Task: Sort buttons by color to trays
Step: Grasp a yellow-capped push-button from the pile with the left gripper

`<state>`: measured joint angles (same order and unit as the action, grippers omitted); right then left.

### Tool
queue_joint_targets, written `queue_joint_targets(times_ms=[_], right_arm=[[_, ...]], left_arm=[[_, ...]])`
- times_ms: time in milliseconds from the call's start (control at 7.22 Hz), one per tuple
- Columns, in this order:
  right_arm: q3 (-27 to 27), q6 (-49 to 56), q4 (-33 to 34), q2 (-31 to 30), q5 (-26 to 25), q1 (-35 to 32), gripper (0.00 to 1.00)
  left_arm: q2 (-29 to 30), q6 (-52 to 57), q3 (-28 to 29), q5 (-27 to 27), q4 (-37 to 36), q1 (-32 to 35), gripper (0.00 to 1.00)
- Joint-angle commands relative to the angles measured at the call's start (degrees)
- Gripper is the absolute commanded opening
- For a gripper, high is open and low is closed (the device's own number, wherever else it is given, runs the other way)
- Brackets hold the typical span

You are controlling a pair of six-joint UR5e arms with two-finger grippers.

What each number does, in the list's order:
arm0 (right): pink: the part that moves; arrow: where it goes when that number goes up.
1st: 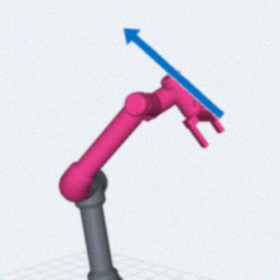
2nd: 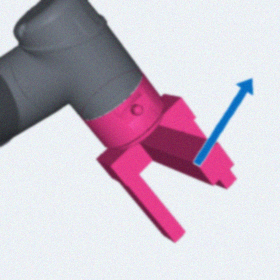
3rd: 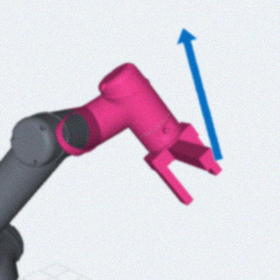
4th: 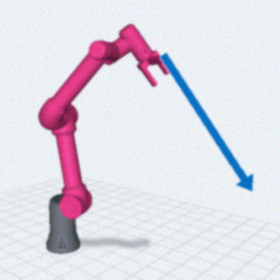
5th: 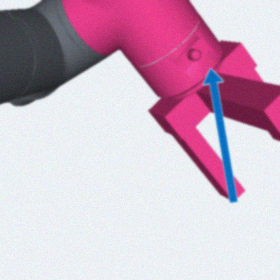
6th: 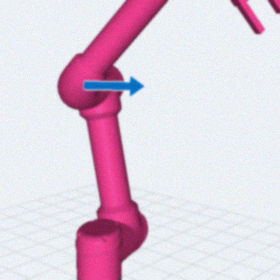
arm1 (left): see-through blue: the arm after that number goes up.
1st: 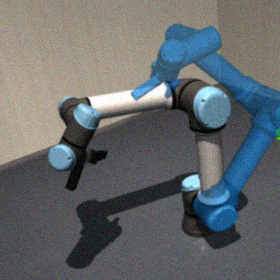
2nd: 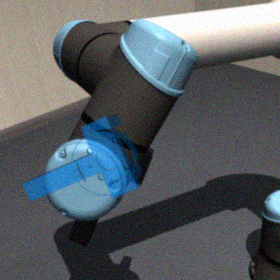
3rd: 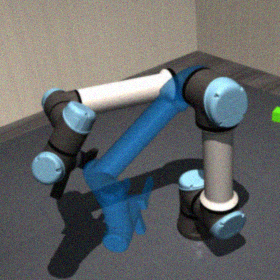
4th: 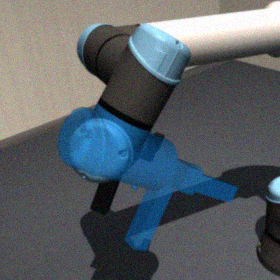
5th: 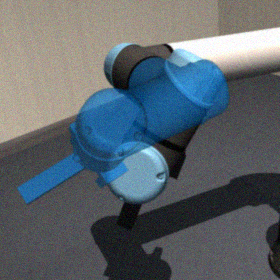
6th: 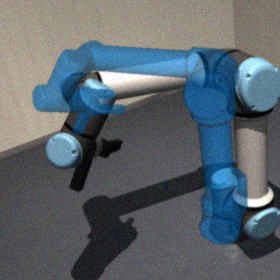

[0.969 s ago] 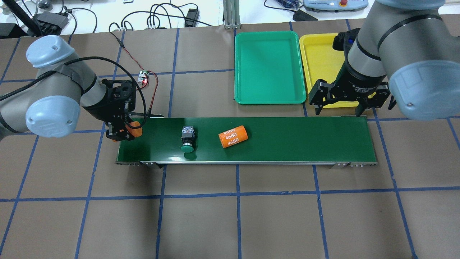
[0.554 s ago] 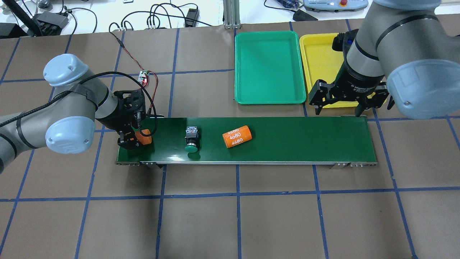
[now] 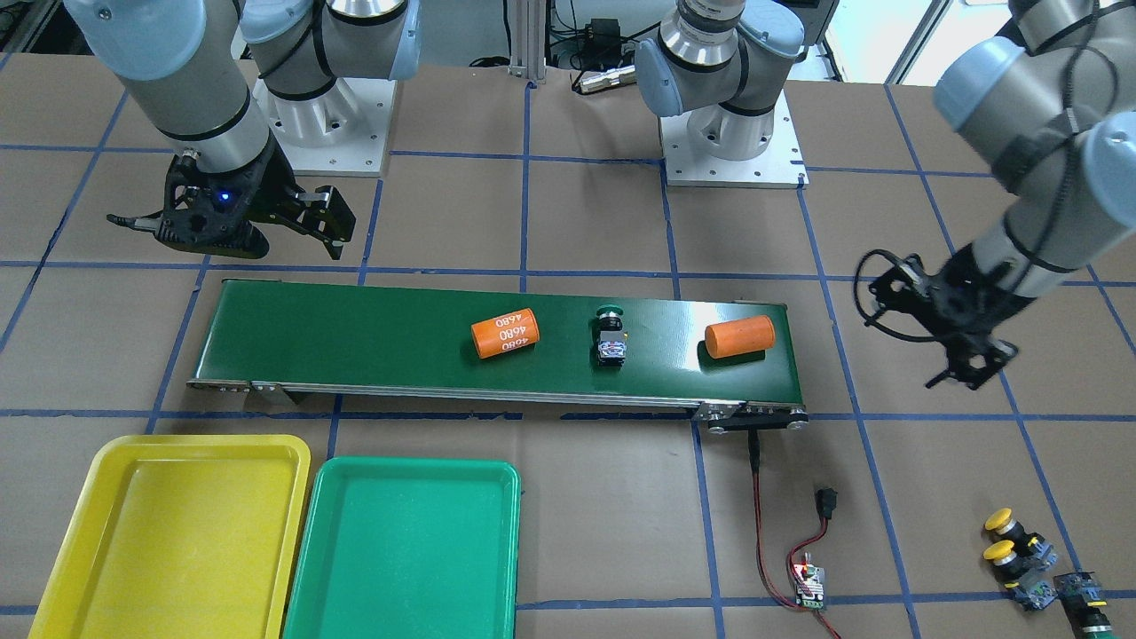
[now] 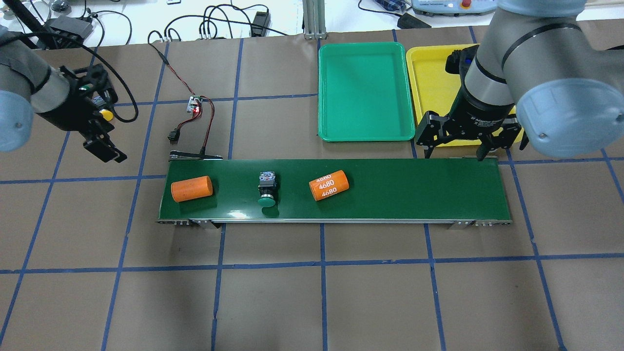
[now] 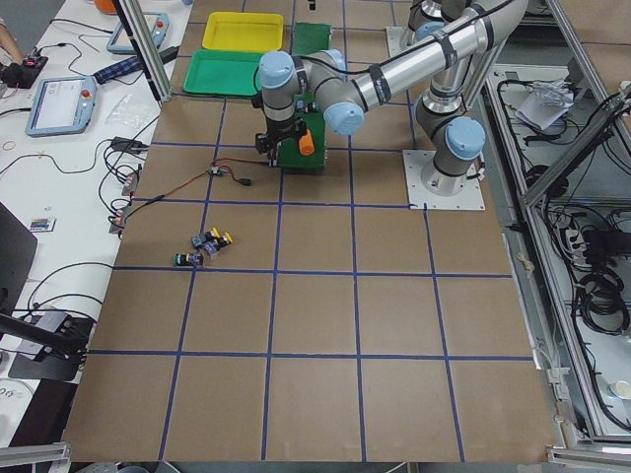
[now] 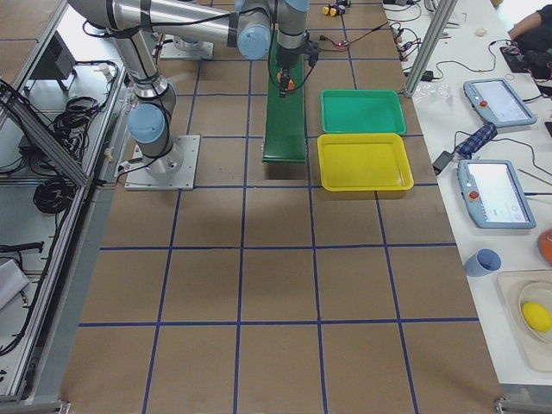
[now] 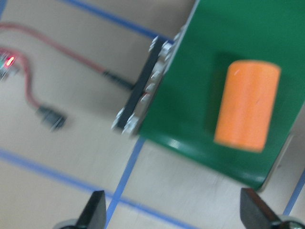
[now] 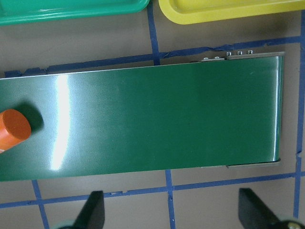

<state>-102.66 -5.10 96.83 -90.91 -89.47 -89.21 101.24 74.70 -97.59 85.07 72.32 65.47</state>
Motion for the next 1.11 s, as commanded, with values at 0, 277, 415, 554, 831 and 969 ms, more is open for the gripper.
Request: queue_joint_targets(times_ms=[0, 277, 415, 554, 831, 969], right_arm=[[0.0, 0.27, -0.15, 0.38, -0.01, 0.0, 1.0], [0.0, 0.44, 0.2, 0.38, -0.44, 0.08, 1.0], [0.0, 0.27, -0.23, 0.38, -0.62, 0.0, 1.0], [0.0, 0.18, 0.2, 0.29, -0.01, 0.0, 1.0], [0.0, 0.18, 0.03, 0.29, 0.26, 0.0, 1.0], [0.0, 0.18, 0.55, 0.38, 0.26, 0.0, 1.0]], left_arm=[[12.33, -20.13, 14.38, 0.62, -0.84, -2.54, 1.0], [22.73, -37.62, 22.51, 2.11, -1.65, -3.41, 1.0], [25.9, -44.14, 23.4, 4.29, -3.31, -5.15, 1.0], [28.72, -45.69, 24.45, 5.62, -5.5, -6.04, 1.0], [31.2, -46.14, 25.17, 5.54, -6.4, -6.31, 1.0], [31.99, -46.4, 25.52, 5.28, -6.4, -6.49, 1.0]])
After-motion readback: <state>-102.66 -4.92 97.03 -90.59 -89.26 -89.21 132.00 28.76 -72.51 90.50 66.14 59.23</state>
